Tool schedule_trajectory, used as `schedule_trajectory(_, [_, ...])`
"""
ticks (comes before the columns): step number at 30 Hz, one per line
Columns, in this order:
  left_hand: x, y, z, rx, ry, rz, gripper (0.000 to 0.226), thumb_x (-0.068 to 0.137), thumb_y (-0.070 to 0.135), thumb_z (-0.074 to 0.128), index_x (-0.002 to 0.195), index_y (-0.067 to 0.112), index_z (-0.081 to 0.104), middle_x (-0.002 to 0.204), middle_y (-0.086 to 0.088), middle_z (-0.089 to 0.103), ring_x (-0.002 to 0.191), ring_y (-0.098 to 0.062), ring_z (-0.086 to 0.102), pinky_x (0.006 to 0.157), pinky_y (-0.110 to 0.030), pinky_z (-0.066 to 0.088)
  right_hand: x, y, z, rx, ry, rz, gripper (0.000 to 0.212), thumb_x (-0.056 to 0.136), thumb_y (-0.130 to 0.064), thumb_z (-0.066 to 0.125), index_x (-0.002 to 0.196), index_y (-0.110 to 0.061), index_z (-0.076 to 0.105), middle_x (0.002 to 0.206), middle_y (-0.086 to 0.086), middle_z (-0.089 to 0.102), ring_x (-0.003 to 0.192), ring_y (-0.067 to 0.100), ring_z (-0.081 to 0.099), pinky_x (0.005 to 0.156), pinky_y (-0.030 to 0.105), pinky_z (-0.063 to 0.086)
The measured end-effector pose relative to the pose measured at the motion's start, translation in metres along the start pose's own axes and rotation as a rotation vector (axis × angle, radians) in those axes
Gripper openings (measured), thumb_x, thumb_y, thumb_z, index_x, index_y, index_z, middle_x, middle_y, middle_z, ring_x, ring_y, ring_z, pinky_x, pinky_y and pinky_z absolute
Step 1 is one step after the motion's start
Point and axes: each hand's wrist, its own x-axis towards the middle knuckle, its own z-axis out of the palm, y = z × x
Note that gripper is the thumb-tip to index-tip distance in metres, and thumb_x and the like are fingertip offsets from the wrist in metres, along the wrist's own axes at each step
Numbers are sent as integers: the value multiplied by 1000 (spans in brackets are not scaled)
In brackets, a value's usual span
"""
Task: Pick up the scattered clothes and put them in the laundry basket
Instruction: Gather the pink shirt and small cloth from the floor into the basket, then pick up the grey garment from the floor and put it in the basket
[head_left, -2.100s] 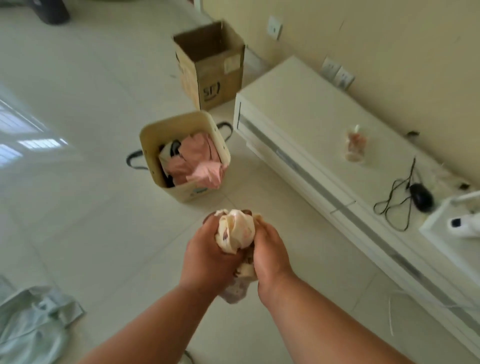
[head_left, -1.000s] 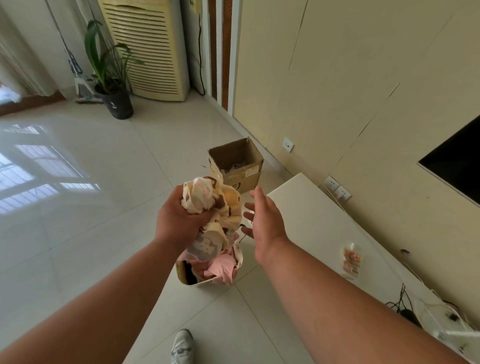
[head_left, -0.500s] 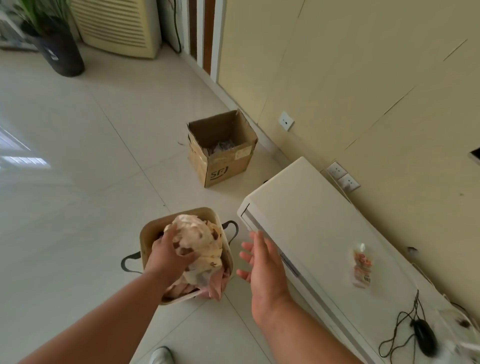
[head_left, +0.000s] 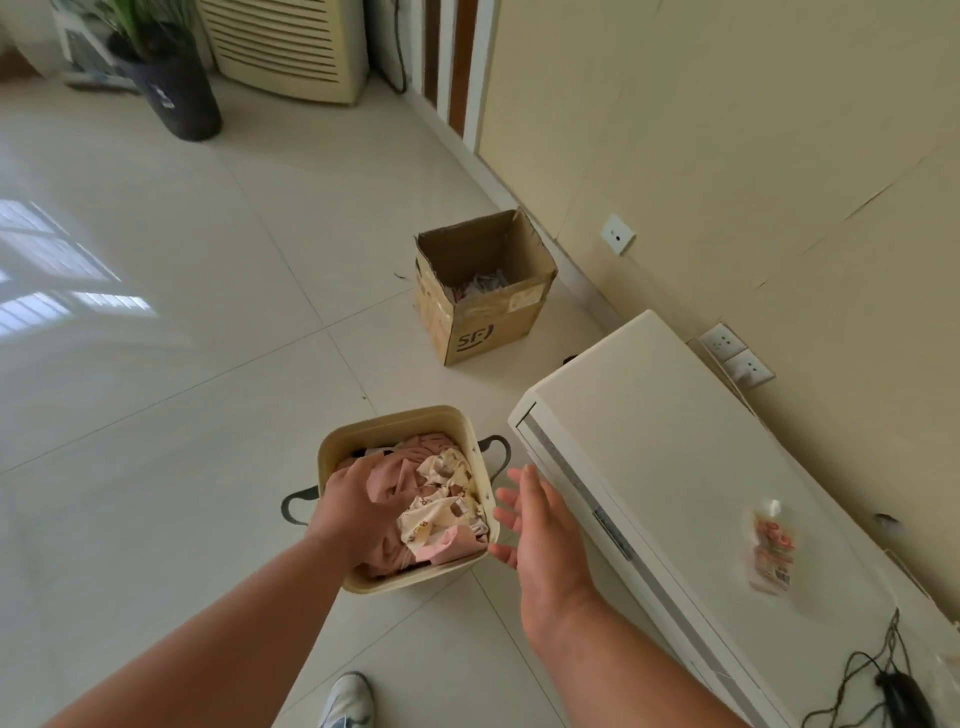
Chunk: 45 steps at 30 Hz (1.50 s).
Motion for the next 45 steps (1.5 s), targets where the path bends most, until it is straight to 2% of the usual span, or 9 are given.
schedule_trajectory(5, [-46,-19,-23,-188,129,-48,55,91,45,76,141,29,59,112,11,63,107,-20,58,75,-28,50,-26,10,19,-77,-107,-16,29,110,-53,46,116,-35,68,121,1,74,108,16,73,81,34,61])
schedule_trajectory(9, [-81,-48,-37,-433,244,-61,68,92,53,73,152,26,55,148,-4,62,137,-31,59,107,-42,49,-49,24,40,-103,-189,-25,40,106,-57,52,128,-29,70,126,5,74,118,26,73,106,53,60])
schedule_trajectory(13, [-129,-85,-53,-652,370,-95,63,96,52,70,151,25,57,152,-8,60,136,-29,59,105,-38,47,-80,38,69,-181,-306,-72,54,107,-58,49,148,-26,62,138,3,70,124,17,67,108,48,58])
schedule_trajectory(18, [-190,-149,-75,-852,470,-143,64,90,63,68,145,32,59,148,-4,63,130,-23,62,110,-51,52,-124,65,116,-274,-428,-109,38,107,-57,51,126,-31,70,129,3,74,126,23,68,110,53,55])
schedule_trajectory(22, [-232,-221,-91,-911,598,-229,79,76,74,63,143,33,60,144,1,65,127,-20,63,108,-54,53,-157,102,159,-355,-527,-138,34,107,-54,54,127,-30,67,128,-5,72,131,18,65,112,53,54])
schedule_trajectory(26, [-260,-302,-96,-993,680,-333,65,88,62,68,143,26,62,144,-2,64,127,-19,62,111,-53,51,-182,141,205,-418,-644,-119,12,109,-44,55,110,-36,65,124,-6,70,133,21,63,115,55,51])
schedule_trajectory(33, [-268,-461,-78,-986,713,-479,56,97,48,70,143,18,61,144,-12,65,130,-25,63,104,-36,46,-205,238,280,-562,-718,-64,8,109,-43,56,110,-39,63,130,-9,68,133,17,61,117,53,49])
schedule_trajectory(40, [-265,-615,-26,-975,646,-693,69,90,64,69,145,24,59,152,-12,56,134,-29,57,110,-47,48,-208,365,340,-671,-714,51,38,109,-39,56,141,-20,63,131,-4,70,132,20,63,114,53,50])
schedule_trajectory(45, [-236,-689,6,-1002,617,-741,79,82,73,66,145,26,58,152,-10,56,135,-28,57,111,-48,48,-187,443,379,-773,-713,88,18,109,-41,56,120,-32,66,130,-3,70,131,20,63,114,52,51])
